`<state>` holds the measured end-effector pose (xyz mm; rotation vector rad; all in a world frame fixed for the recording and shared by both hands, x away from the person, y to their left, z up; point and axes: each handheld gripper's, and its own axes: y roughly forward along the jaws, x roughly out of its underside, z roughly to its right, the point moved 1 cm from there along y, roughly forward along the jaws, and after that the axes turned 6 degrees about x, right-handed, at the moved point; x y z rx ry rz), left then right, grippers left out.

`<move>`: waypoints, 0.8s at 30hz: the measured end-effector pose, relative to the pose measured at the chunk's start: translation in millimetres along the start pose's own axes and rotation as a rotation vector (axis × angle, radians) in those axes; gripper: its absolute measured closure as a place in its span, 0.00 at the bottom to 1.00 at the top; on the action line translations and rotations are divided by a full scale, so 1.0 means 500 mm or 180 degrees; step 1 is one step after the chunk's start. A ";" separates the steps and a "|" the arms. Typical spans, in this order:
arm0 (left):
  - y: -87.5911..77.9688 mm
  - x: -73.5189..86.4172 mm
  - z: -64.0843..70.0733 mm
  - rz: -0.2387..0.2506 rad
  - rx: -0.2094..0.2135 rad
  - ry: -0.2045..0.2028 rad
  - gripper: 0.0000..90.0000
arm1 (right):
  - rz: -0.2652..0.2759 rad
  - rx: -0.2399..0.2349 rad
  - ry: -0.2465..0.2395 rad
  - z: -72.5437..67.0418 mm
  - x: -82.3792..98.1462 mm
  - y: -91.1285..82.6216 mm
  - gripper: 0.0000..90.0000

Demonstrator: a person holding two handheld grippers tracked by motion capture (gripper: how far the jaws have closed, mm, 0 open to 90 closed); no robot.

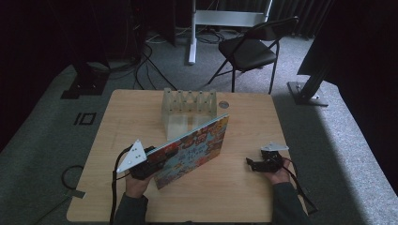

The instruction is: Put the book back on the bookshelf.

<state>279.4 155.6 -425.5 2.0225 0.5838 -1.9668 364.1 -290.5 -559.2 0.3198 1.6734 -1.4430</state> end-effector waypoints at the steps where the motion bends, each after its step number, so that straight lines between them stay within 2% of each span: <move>1: 0.000 0.000 0.000 0.0003 -0.0006 -0.0004 0.90 | 0.0001 0.0000 -0.0001 0.000 0.000 0.000 0.18; 24: -0.016 0.002 -0.004 0.0009 -0.0081 -0.0014 0.89 | 0.0000 -0.0003 0.0008 0.000 0.000 0.000 0.18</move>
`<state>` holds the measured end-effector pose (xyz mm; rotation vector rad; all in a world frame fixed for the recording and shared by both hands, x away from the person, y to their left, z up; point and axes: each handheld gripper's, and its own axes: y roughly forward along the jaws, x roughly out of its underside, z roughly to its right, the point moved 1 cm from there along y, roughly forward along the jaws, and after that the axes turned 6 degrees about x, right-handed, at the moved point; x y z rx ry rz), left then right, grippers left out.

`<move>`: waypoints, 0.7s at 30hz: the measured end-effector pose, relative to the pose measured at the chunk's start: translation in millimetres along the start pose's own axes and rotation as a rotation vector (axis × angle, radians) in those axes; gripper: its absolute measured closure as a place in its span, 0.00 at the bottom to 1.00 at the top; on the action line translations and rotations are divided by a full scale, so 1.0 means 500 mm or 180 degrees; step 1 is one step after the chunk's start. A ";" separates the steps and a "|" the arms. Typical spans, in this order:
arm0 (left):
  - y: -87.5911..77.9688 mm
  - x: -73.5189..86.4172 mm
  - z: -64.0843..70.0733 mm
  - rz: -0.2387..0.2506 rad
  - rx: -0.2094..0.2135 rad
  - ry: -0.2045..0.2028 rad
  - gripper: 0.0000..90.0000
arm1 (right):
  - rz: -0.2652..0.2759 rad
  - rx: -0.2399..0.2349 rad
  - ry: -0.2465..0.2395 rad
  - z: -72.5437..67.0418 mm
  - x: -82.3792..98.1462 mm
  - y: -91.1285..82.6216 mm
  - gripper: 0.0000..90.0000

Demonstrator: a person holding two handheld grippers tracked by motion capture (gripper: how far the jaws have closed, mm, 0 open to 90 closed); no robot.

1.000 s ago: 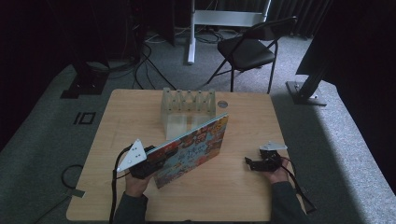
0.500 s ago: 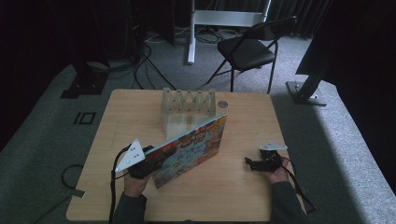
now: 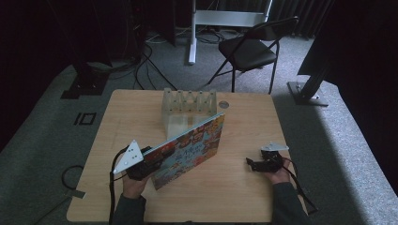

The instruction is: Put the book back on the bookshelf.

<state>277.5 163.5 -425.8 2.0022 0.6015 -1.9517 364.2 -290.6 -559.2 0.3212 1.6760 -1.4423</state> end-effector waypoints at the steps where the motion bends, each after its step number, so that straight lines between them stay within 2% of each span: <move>1: 0.000 0.000 0.000 0.0004 -0.0004 -0.0004 0.89 | 0.0000 0.0000 0.0000 0.000 0.000 0.000 0.18; 21: -0.011 0.001 -0.002 0.0013 -0.0096 -0.0002 0.89 | -0.0001 -0.0001 0.0001 0.000 0.000 0.000 0.18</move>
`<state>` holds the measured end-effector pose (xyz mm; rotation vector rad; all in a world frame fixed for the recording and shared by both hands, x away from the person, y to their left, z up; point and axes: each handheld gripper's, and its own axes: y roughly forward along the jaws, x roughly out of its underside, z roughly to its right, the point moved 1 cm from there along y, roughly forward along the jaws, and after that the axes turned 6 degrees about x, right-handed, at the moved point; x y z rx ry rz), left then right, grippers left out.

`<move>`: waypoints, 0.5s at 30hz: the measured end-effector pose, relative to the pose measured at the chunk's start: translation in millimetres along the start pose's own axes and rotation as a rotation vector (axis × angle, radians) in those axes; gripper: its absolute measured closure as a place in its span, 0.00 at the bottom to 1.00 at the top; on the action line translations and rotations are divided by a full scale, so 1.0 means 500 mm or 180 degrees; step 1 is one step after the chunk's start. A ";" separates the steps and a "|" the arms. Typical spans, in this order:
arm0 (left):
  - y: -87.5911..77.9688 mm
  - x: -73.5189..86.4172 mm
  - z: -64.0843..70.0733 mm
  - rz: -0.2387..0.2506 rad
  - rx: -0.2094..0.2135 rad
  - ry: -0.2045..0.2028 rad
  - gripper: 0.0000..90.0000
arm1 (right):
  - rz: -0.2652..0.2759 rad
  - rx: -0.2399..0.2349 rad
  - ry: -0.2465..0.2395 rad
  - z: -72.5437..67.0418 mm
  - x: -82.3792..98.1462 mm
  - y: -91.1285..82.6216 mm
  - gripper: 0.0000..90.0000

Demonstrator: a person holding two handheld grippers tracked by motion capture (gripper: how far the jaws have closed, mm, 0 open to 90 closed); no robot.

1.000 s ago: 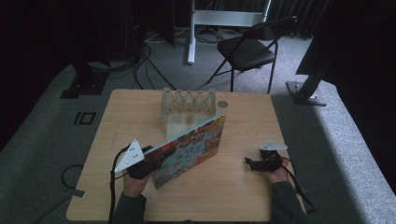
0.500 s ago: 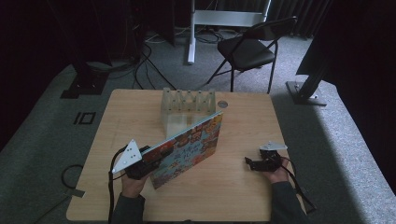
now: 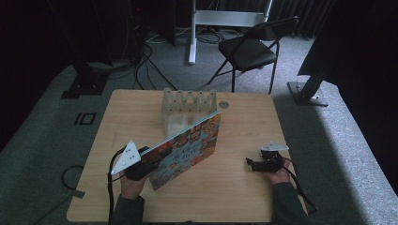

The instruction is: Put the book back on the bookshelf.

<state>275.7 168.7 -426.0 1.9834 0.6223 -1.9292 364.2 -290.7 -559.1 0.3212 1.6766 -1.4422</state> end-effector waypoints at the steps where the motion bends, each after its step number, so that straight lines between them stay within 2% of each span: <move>1: -0.001 0.000 0.000 -0.0002 -0.0006 0.0002 0.89 | 0.0000 0.0000 0.0000 0.000 0.000 0.000 0.18; 15: -0.009 0.001 0.000 0.0003 -0.0082 0.0005 0.89 | 0.0000 0.0001 -0.0001 0.000 0.000 0.000 0.18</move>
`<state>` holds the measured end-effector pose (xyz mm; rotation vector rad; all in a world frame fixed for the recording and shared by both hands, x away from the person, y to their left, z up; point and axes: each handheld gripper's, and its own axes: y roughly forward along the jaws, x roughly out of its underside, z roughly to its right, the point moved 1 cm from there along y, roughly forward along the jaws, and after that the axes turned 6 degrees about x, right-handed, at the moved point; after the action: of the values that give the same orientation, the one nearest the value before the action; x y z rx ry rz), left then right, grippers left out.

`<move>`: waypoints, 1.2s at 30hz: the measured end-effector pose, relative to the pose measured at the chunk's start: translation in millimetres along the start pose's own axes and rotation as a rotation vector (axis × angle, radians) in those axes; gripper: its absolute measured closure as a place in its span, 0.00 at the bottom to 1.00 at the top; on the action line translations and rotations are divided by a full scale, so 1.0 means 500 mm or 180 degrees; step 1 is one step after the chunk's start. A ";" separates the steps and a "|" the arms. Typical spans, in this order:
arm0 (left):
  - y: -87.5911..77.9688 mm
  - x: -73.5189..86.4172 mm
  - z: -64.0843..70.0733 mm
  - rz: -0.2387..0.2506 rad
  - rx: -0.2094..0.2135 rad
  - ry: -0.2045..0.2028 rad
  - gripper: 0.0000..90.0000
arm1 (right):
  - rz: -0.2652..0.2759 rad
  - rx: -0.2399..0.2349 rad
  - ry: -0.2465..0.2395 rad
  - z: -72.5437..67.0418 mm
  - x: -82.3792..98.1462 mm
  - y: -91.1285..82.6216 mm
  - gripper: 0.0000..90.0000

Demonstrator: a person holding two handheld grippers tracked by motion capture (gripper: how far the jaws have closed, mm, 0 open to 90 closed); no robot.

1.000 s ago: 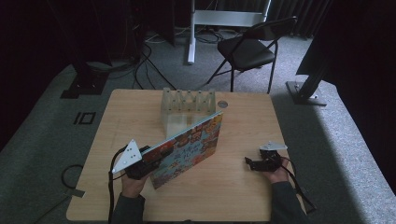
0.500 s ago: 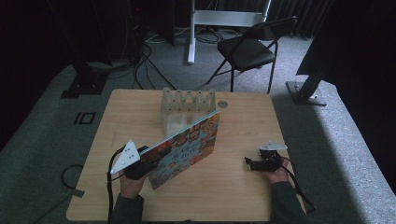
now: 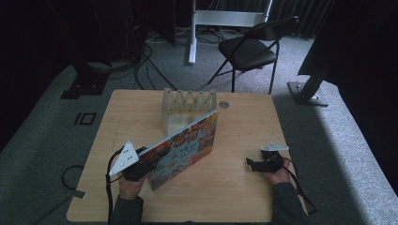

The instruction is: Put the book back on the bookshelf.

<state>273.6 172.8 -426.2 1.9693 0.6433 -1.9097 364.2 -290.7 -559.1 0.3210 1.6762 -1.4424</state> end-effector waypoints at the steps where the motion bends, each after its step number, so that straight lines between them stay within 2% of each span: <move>1: 0.000 0.000 0.000 0.0001 -0.0010 0.0000 0.89 | 0.0000 0.0000 -0.0001 0.000 0.000 0.000 0.18; 36: -0.018 0.002 0.000 -0.0005 -0.0164 0.0013 0.89 | 0.0000 0.0001 -0.0001 0.000 0.000 0.000 0.18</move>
<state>268.8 180.3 -426.4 1.9422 0.6885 -1.8716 364.2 -290.6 -559.1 0.3210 1.6757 -1.4426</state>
